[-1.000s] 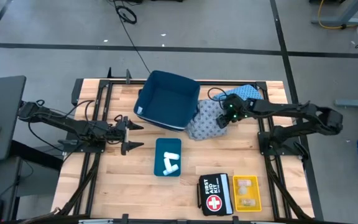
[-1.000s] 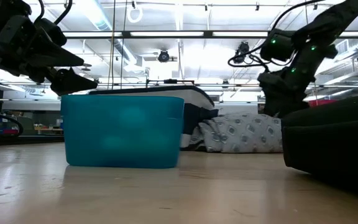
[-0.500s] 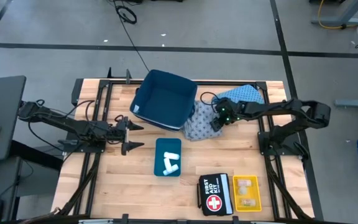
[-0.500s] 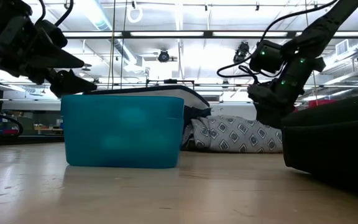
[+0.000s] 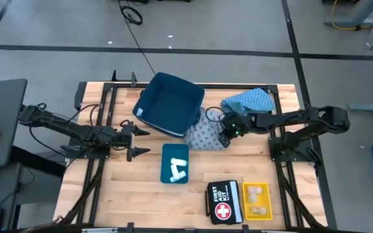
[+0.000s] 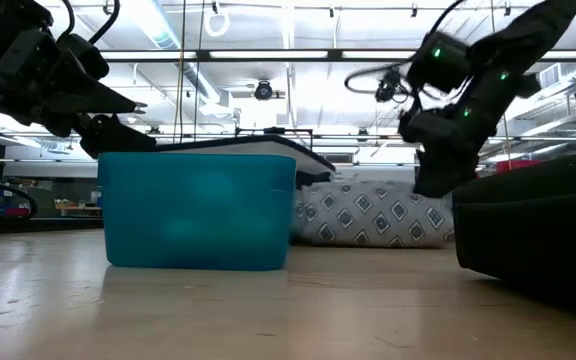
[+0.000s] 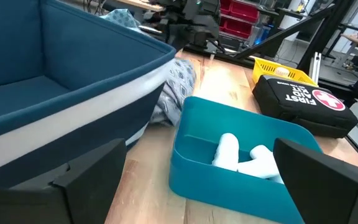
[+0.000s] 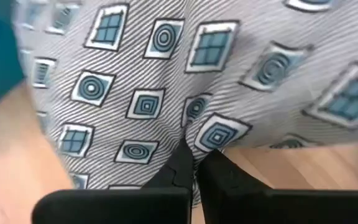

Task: Pick & place medical supplies in basket/bin
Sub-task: Put the gray gown in the blue bin

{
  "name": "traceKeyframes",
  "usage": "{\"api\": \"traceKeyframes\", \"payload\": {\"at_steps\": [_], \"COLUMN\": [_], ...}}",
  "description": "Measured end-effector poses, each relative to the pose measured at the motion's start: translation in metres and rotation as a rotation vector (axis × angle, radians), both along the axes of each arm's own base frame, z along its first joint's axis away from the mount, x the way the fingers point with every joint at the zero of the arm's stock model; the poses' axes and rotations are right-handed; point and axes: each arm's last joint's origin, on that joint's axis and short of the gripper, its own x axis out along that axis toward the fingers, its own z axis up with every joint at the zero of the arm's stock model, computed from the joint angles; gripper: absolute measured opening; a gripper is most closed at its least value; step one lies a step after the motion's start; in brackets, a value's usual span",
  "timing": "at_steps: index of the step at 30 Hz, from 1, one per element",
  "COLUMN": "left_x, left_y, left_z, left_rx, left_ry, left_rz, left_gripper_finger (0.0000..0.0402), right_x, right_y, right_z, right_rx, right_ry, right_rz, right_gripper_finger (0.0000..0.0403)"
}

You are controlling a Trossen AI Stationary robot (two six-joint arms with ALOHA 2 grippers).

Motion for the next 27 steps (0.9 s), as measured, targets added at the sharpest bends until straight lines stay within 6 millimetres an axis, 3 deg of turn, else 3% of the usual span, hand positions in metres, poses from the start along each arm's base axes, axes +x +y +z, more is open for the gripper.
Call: {"api": "traceKeyframes", "payload": {"at_steps": [11, 21, 24, 27], "left_x": [0.0, 0.0, 0.0, 0.0], "left_y": [0.0, 0.0, 0.0, 0.0], "left_z": [0.0, 0.0, 0.0, 0.0], "left_rx": [0.0, 0.0, -0.001, -0.001], "left_ry": [0.0, -0.001, -0.001, -0.001], "left_rz": [0.002, 0.002, 0.002, 0.002], "left_gripper_finger": [0.0398, 0.0398, 0.0398, 0.0398], "right_x": [-0.02, -0.043, -0.045, -0.045], "right_y": [0.035, 0.046, 0.049, 0.051], "right_z": [0.056, 0.115, 0.121, 0.11], "right_rx": [-0.085, -0.177, -0.17, -0.14], "right_ry": [-0.275, -0.527, -0.543, -0.443], "right_rz": [0.015, 0.002, 0.012, 0.027], "right_gripper_finger": [0.0006, 0.0006, 0.0006, 0.0006]}}
